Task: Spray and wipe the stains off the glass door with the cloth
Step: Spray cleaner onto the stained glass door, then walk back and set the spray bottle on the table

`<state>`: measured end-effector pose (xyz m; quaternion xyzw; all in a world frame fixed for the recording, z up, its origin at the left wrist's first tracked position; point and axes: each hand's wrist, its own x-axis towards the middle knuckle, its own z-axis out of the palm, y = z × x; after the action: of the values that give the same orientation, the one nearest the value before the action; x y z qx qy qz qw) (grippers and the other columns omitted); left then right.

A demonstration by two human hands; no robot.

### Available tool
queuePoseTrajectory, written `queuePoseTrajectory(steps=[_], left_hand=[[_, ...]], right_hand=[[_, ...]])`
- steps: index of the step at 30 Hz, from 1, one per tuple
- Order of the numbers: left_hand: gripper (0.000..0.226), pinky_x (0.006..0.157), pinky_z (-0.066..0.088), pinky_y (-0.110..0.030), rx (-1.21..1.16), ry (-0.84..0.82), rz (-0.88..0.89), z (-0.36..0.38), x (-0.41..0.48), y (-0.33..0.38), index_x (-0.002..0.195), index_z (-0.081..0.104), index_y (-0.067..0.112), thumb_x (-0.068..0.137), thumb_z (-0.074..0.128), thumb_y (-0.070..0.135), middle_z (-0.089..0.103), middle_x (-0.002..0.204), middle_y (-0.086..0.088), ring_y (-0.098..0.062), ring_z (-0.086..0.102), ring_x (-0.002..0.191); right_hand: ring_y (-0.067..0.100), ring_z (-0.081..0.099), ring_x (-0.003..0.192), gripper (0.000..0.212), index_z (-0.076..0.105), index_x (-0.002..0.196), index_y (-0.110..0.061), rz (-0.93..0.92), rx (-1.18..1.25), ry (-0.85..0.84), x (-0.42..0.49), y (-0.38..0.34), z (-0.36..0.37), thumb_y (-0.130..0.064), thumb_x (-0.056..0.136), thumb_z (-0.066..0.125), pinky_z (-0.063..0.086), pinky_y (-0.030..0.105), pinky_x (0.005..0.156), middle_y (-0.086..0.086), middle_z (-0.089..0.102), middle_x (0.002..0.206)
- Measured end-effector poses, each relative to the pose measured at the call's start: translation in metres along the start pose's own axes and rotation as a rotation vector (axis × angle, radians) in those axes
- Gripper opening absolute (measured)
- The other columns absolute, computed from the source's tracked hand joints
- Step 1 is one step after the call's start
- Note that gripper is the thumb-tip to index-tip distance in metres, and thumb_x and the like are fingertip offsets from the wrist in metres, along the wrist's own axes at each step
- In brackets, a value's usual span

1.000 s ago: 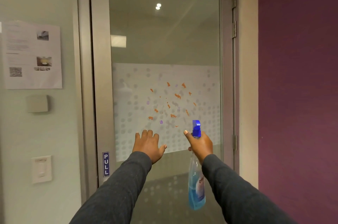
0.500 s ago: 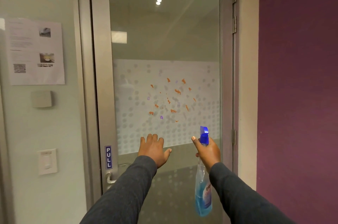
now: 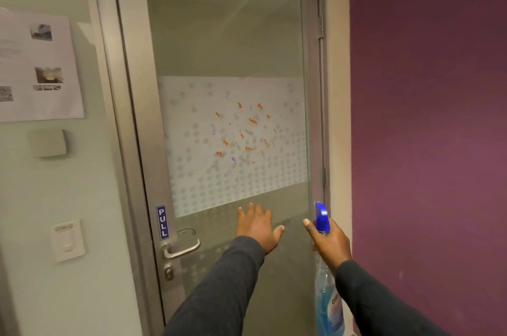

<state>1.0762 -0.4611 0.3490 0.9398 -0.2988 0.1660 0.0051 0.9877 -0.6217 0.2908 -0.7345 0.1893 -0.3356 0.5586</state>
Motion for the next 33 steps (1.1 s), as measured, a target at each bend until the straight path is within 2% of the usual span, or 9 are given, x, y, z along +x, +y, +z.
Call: queuePoseTrajectory(steps=[4,9,12,15,18,22,27,30,33], left_hand=[[0.064,0.120,0.016,-0.058,-0.037,-0.035,0.104,0.019,-0.036,0.016,0.138,0.047,0.013,0.097,0.034,0.059,0.043,0.147,-0.017,-0.035,0.027,0.145],[0.067,0.120,0.015,-0.058,-0.067,-0.099,0.225,0.037,-0.087,0.055,0.142,0.044,0.014,0.096,0.032,0.061,0.039,0.151,-0.017,-0.034,0.024,0.147],[0.065,0.119,0.017,-0.057,-0.124,-0.109,0.280,0.037,-0.113,0.081,0.140,0.046,0.016,0.095,0.034,0.061,0.042,0.148,-0.014,-0.033,0.028,0.145],[0.063,0.118,0.022,-0.054,-0.172,-0.112,0.358,0.036,-0.153,0.117,0.137,0.049,0.017,0.094,0.036,0.061,0.047,0.143,-0.011,-0.030,0.035,0.139],[0.060,0.113,0.028,-0.050,-0.196,-0.117,0.436,0.035,-0.202,0.157,0.134,0.051,0.018,0.094,0.036,0.062,0.050,0.140,-0.009,-0.028,0.040,0.134],[0.061,0.115,0.028,-0.050,-0.226,-0.175,0.527,0.032,-0.278,0.207,0.137,0.047,0.019,0.096,0.035,0.062,0.046,0.144,-0.009,-0.028,0.037,0.138],[0.061,0.118,0.023,-0.050,-0.230,-0.247,0.660,0.031,-0.385,0.261,0.140,0.046,0.020,0.096,0.034,0.061,0.044,0.148,-0.008,-0.028,0.033,0.142],[0.060,0.119,0.022,-0.050,-0.228,-0.297,0.738,0.032,-0.446,0.287,0.142,0.044,0.021,0.096,0.035,0.059,0.042,0.149,-0.007,-0.027,0.031,0.143],[0.061,0.117,0.025,-0.047,-0.223,-0.313,0.830,0.030,-0.495,0.308,0.140,0.047,0.020,0.096,0.034,0.060,0.043,0.148,-0.006,-0.025,0.033,0.141]], right_hand=[[0.037,0.069,0.087,0.032,0.063,0.093,-0.015,0.063,-0.003,0.087,-0.055,0.018,-0.014,-0.045,0.090,0.072,0.061,0.055,0.080,0.014,0.070,0.087],[0.027,0.064,0.070,0.041,0.062,0.090,-0.012,0.140,-0.038,0.190,-0.131,0.037,-0.048,-0.050,0.085,0.074,0.059,0.057,0.076,0.013,0.067,0.077],[0.035,0.065,0.077,0.042,0.062,0.092,-0.011,0.175,-0.071,0.245,-0.169,0.042,-0.074,-0.050,0.085,0.075,0.059,0.058,0.080,0.020,0.069,0.087],[0.024,0.058,0.072,0.041,0.061,0.090,-0.012,0.212,-0.104,0.336,-0.218,0.045,-0.111,-0.050,0.084,0.076,0.058,0.057,0.080,0.012,0.065,0.078],[0.020,0.058,0.072,0.040,0.061,0.089,-0.014,0.253,-0.134,0.408,-0.273,0.049,-0.151,-0.051,0.084,0.076,0.059,0.054,0.080,0.002,0.063,0.075],[0.025,0.063,0.077,0.039,0.061,0.091,-0.013,0.300,-0.134,0.461,-0.352,0.050,-0.201,-0.049,0.085,0.076,0.059,0.054,0.084,0.007,0.065,0.080],[0.031,0.067,0.088,0.039,0.062,0.096,-0.013,0.363,-0.175,0.518,-0.458,0.053,-0.256,-0.048,0.086,0.075,0.056,0.042,0.081,0.012,0.072,0.093],[0.023,0.064,0.081,0.039,0.063,0.098,-0.013,0.416,-0.175,0.569,-0.519,0.057,-0.281,-0.048,0.086,0.075,0.055,0.036,0.079,0.011,0.071,0.094],[0.015,0.059,0.077,0.036,0.063,0.097,-0.014,0.465,-0.170,0.635,-0.574,0.060,-0.301,-0.045,0.086,0.076,0.054,0.034,0.077,0.003,0.068,0.086]])
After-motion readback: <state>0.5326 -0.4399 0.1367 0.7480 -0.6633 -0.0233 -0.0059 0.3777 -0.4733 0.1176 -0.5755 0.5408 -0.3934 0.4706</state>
